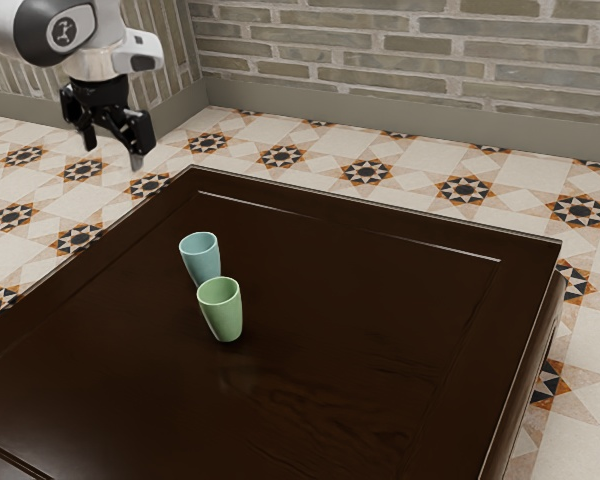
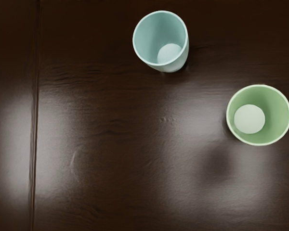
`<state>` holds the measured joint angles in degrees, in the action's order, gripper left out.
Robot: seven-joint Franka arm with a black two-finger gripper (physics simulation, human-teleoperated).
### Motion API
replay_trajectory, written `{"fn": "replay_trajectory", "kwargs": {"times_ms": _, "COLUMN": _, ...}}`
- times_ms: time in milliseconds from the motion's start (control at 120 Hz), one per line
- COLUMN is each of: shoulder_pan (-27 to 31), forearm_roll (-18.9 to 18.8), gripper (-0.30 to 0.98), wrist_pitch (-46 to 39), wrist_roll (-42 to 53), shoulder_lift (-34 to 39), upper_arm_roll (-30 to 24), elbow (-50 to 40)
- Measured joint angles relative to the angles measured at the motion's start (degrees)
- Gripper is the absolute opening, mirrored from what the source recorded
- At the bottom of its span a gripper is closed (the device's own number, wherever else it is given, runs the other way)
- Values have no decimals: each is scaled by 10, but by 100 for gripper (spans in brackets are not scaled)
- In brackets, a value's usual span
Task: Place the right cup onto the left cup
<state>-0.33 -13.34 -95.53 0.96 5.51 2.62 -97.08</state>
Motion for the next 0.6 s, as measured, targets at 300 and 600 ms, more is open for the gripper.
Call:
{"fn": "replay_trajectory", "kwargs": {"times_ms": 300, "shoulder_pan": 3, "forearm_roll": 23, "gripper": 69, "wrist_pitch": -16, "wrist_roll": -8, "shoulder_lift": -5, "upper_arm_roll": -9, "elbow": -106}}
{"fn": "replay_trajectory", "kwargs": {"times_ms": 600, "shoulder_pan": 9, "forearm_roll": 74, "gripper": 69, "wrist_pitch": -143, "wrist_roll": -30, "shoulder_lift": -68, "upper_arm_roll": -10, "elbow": -224}}
